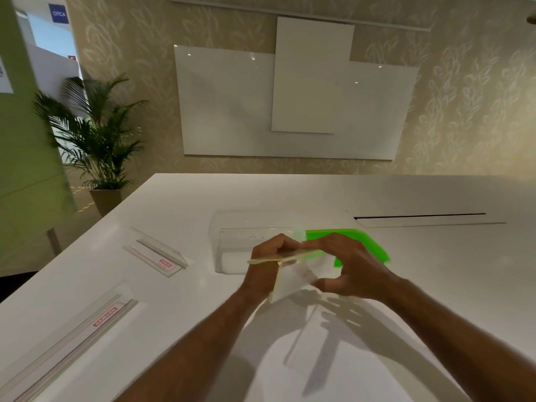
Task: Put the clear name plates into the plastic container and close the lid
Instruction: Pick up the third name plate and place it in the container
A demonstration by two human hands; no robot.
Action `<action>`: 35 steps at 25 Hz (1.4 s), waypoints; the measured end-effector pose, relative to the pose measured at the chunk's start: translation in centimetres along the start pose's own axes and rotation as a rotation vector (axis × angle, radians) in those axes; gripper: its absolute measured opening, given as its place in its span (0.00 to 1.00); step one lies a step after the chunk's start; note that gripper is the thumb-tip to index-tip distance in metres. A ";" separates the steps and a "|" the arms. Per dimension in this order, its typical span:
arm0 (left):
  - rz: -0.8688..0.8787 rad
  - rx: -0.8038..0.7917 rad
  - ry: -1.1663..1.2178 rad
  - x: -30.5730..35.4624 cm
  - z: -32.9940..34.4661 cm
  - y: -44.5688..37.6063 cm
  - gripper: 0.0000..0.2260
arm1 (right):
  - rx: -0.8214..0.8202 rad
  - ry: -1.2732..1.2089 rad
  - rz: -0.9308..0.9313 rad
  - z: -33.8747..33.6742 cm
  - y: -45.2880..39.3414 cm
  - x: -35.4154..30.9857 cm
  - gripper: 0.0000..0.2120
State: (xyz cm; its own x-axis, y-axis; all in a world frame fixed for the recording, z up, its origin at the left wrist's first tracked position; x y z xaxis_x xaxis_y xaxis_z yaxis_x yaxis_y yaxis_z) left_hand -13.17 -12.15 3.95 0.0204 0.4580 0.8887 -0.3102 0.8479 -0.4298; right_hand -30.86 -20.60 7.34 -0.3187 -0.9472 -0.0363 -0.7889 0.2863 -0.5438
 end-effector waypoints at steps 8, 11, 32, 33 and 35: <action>0.153 0.213 0.486 3.7 -4.0 -1.8 0.16 | -0.004 0.226 0.070 -2.6 -4.0 2.0 0.33; 0.339 0.135 0.073 4.7 -5.9 -2.6 0.22 | -0.011 0.258 0.066 -2.8 -6.2 1.7 0.32; -0.017 -0.244 -1.203 5.5 -13.4 -12.3 0.15 | -0.485 0.241 0.158 4.2 -18.0 4.7 0.30; -0.043 -0.274 -1.237 5.3 -13.4 -12.6 0.14 | -0.511 0.231 0.155 4.7 -18.3 4.9 0.29; -0.111 -0.321 -1.293 5.0 -13.5 -12.9 0.15 | -0.565 0.215 0.143 5.9 -18.7 5.3 0.28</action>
State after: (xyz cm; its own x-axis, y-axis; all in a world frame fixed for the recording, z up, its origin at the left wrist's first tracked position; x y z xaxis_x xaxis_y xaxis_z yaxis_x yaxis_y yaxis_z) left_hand 3.75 -17.18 11.82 -0.9334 -0.0459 0.3559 -0.1262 0.9704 -0.2058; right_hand -14.69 -31.78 12.39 -0.4941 -0.8603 0.1257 -0.8680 0.4962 -0.0158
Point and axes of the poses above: each hand's wrist, its own y-axis away from the middle knuckle, its own z-axis out of the palm, x = y × z, the point moved 1 cm from there along -y, towards the middle knuckle, and after that the axes turned 9 degrees about y, right-handed, at the moved point
